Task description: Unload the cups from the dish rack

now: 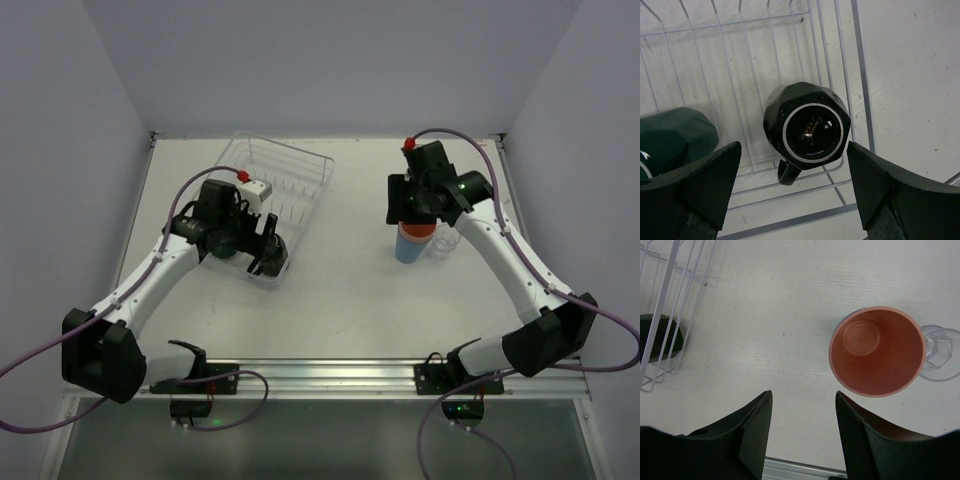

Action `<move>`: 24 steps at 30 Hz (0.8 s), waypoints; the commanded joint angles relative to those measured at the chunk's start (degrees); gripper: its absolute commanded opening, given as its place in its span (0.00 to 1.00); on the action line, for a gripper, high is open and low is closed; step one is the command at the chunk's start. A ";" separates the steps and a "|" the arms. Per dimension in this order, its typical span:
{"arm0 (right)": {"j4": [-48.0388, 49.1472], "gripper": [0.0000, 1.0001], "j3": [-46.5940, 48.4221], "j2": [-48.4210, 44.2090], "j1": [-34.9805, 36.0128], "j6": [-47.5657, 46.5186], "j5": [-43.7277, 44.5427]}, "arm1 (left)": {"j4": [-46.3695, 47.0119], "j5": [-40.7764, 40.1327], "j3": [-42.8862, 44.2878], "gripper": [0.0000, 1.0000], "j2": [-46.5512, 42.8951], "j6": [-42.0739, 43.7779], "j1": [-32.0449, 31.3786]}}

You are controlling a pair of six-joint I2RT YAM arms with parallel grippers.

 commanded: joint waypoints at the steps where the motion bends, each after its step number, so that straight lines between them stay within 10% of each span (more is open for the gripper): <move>1: 1.86 0.56 -1.16 -2.04 0.52 -1.24 -2.46 | -0.38 -0.22 -0.50 0.90 1.33 1.55 -0.97; 24: 4.50 0.57 -5.03 -3.45 0.61 -0.80 -5.01 | 1.20 -4.26 3.45 0.89 11.97 1.64 -4.22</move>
